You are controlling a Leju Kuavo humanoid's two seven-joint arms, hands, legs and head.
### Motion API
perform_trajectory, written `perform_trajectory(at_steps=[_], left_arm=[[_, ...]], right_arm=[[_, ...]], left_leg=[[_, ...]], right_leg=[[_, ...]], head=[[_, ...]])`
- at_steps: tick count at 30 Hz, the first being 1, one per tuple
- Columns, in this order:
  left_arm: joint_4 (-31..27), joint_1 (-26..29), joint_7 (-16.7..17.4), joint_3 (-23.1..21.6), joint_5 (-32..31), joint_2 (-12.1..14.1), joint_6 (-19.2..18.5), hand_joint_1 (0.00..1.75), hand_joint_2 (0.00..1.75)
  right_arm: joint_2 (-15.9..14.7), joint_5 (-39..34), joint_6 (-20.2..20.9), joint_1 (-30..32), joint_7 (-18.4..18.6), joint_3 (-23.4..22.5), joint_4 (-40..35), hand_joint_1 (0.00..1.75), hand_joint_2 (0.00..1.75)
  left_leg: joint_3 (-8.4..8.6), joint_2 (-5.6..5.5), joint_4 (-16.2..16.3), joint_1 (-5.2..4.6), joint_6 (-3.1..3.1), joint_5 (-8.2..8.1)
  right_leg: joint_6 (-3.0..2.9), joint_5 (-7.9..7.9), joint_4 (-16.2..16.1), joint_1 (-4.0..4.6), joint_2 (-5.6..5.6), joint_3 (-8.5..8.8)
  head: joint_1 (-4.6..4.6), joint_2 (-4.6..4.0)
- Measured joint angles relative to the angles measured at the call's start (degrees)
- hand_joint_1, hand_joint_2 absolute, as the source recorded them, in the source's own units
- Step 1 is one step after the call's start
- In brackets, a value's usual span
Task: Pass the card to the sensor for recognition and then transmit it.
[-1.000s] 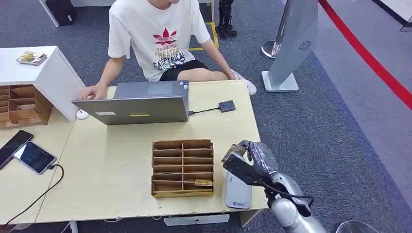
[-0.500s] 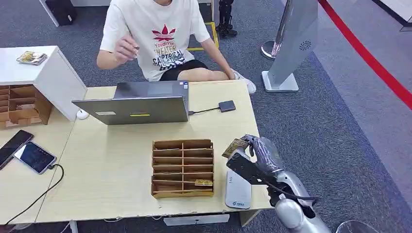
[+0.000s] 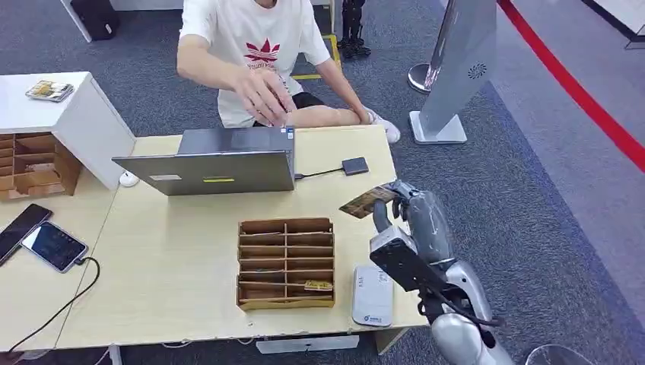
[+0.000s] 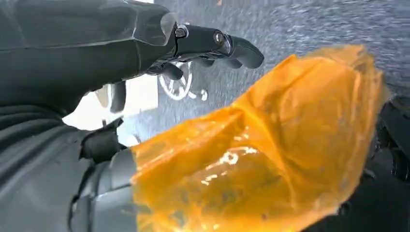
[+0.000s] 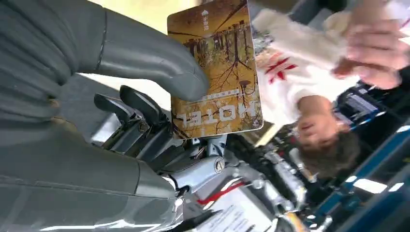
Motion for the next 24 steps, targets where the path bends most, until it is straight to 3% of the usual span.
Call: perform_trajectory(at_steps=[6,12,18,24], left_arm=[[5.2,-3.7,-4.9,6.8,-12.3,0.5,-5.3,0.00,0.00],[12.0,-8.5,-8.6,14.5,-21.1,1.8,-6.7,0.00,0.00],[19.1,-13.6,-10.9,18.5,-26.5,3.3,-6.7,0.00,0.00],[23.3,-15.9,-11.6,20.0,-28.7,4.4,-6.3,0.00,0.00]], right_arm=[[4.4,-2.5,4.5,-10.7,2.2,4.2,3.6,1.75,1.75],[10.0,-4.4,7.7,-21.2,5.9,6.7,11.5,1.75,1.75],[15.4,-4.1,8.9,-28.3,8.7,8.2,20.2,1.75,1.75],[18.4,-3.7,8.9,-31.7,10.1,8.7,26.1,1.75,1.75]], left_leg=[[0.04,-0.02,0.0,0.02,-0.06,0.15],[0.03,-0.03,0.0,0.02,-0.11,0.18],[-0.02,-0.09,0.0,0.02,-0.11,0.20],[-0.04,-0.10,0.0,0.02,-0.11,0.20]], right_leg=[[-0.04,0.04,0.1,0.01,-0.01,-0.02],[-0.04,0.04,0.1,0.01,-0.01,-0.06],[-0.05,0.04,0.1,0.01,-0.06,-0.06],[-0.05,0.04,0.1,0.00,-0.06,-0.09]], head=[[0.00,0.00],[0.00,0.00],[-0.02,0.00],[0.00,0.00]])
